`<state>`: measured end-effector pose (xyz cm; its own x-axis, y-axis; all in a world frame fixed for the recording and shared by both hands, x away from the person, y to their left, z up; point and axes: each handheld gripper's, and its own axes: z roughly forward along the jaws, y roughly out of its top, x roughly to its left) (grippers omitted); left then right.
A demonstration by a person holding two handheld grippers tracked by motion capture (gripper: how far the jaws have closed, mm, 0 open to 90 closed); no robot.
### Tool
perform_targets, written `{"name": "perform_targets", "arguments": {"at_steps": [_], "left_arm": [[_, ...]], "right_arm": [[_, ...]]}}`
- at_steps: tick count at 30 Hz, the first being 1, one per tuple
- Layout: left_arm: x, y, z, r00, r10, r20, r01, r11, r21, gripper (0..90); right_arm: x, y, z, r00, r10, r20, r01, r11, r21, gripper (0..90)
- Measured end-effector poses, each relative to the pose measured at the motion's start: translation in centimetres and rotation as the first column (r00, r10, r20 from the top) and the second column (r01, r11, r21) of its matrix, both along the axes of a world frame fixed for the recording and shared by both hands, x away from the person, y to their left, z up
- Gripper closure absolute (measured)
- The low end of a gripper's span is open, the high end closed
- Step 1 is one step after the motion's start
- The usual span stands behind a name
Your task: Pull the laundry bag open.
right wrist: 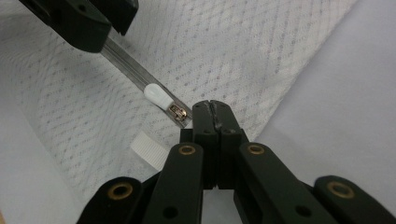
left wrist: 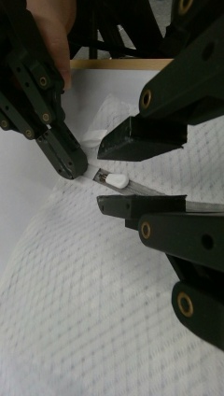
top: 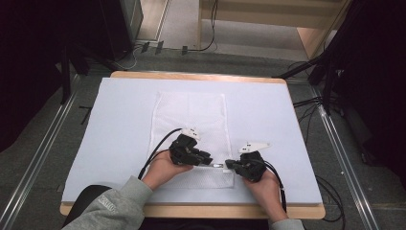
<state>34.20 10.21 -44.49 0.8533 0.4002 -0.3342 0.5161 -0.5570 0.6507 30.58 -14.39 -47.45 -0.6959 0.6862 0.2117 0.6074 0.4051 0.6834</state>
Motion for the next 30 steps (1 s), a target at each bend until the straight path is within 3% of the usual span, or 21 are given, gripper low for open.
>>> {"name": "perform_targets", "arguments": {"at_steps": [11, 15, 18, 26, 30], "left_arm": [[0.0, -1.6, -1.7, 0.9992, 0.009, -0.038, -0.008, 0.9998, 0.017, 77.9], [0.0, -1.8, -2.2, 0.9993, 0.015, -0.035, -0.014, 0.9995, 0.029, 77.4], [0.2, -1.9, -2.6, 0.9988, 0.017, -0.047, -0.016, 0.9998, 0.011, 77.2], [0.0, -2.0, -2.6, 0.9983, 0.011, -0.057, -0.012, 0.9999, -0.01, 77.5], [-0.3, -2.2, -2.6, 0.9988, -0.009, -0.049, 0.009, 0.9999, 0.008, 78.9]], "right_arm": [[-0.1, -0.1, -0.1, 0.9999, 0.003, 0.013, -0.003, 1.0, 0.006, 90.0], [-0.2, 0.0, -0.1, 0.9999, 0.004, 0.016, -0.004, 1.0, 0.001, 90.0], [-0.2, -0.1, -0.1, 0.9998, 0.005, 0.017, -0.005, 1.0, 0.001, 90.0], [-0.2, -0.1, -0.1, 0.9997, 0.006, 0.022, -0.006, 1.0, 0.0, 90.0], [-0.2, -0.1, -0.1, 0.9997, 0.007, 0.024, -0.007, 1.0, 0.001, 90.0]]}}
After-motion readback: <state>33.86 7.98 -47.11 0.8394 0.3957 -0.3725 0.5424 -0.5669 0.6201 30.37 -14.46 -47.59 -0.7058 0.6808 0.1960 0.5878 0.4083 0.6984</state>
